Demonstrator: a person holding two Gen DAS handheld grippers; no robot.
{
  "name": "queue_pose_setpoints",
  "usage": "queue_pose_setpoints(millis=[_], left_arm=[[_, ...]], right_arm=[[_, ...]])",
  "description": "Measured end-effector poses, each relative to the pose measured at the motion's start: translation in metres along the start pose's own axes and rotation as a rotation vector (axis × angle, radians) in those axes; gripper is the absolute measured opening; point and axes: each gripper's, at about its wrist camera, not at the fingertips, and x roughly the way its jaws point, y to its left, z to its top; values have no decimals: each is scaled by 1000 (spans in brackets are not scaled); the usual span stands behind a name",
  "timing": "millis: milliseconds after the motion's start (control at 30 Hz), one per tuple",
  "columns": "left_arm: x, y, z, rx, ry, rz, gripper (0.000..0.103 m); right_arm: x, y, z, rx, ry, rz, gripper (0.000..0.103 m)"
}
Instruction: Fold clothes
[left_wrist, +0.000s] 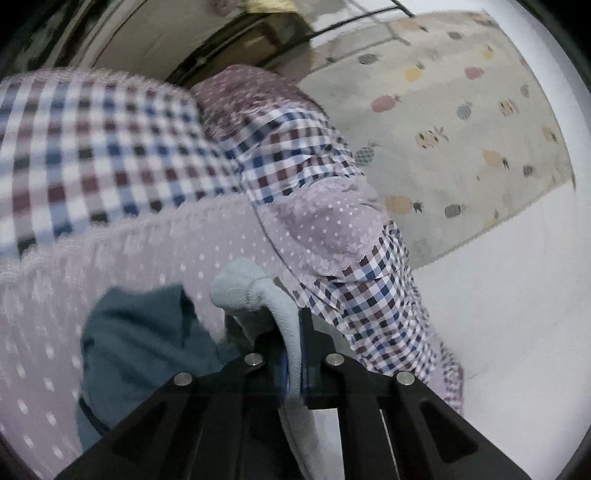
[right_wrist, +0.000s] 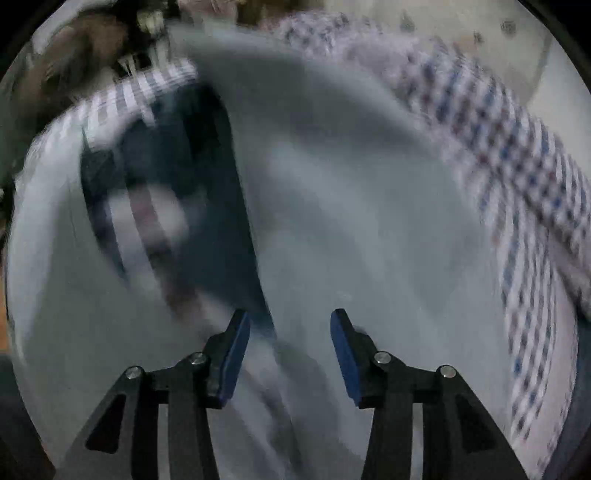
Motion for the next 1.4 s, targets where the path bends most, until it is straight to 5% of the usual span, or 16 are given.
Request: queue_pose_setpoints(millis=[133, 300, 500, 533, 667, 733, 1033, 1200, 1400], left_arm=[[-13, -1, 10, 75, -35, -7, 3], [13, 57, 5, 138, 44, 242, 3], [18, 76, -9, 188, 96, 243, 6], [13, 77, -10, 183, 93, 233, 11], [-20, 81, -18, 155, 65, 172, 69], [-43, 78, -25, 171, 49, 148, 78], [-167, 31, -67, 287, -18, 48, 84], [-230, -2, -103, 328, -12, -21, 85], [-296, -32, -141, 382, 3, -76, 85]], right_arm=[[3, -16, -47, 52, 76, 6, 48], [-34, -60, -66, 157, 12, 94, 49], [-98, -181, -134, 495, -27, -57, 49], [-113, -202, -152, 567, -46, -88, 49], [-169, -250, -231, 822, -118, -180, 51], [-187, -245, -272, 900, -127, -166, 51], [-215, -145, -420, 1146, -185, 5, 52], [-214, -100, -419, 1085, -207, 78, 50], [-192, -92, -404, 1004, -129, 43, 38]])
